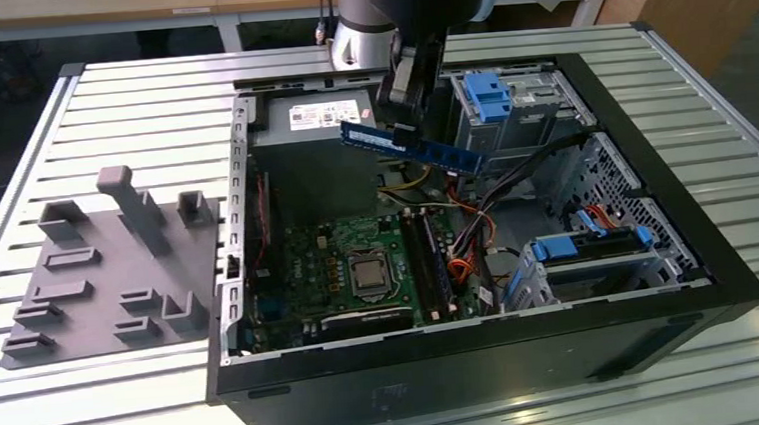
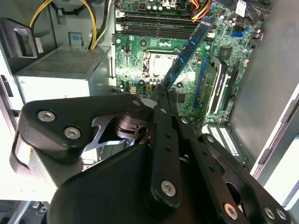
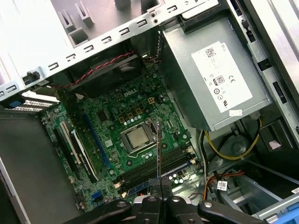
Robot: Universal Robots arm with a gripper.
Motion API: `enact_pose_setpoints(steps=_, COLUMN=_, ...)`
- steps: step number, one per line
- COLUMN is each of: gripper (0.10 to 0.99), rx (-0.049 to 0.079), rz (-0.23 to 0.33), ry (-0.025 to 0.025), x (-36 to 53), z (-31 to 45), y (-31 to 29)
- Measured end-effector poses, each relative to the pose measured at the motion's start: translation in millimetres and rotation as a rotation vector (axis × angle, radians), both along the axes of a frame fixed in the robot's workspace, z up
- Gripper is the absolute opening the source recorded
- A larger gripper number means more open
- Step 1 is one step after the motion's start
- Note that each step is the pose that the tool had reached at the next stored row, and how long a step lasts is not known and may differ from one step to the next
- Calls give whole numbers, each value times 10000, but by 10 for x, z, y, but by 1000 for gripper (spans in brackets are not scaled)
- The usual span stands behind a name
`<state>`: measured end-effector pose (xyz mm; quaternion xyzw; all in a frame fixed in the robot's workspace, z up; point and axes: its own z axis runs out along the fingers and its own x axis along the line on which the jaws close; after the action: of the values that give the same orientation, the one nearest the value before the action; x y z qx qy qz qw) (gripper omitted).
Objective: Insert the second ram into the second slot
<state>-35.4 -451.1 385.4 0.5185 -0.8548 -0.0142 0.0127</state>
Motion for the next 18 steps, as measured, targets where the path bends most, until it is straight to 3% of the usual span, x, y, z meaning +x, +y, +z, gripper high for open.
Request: enact_pose_setpoints(steps=18, gripper=114, rx=-3, rz=-929, ry=0, x=4, z=-2, y=0)
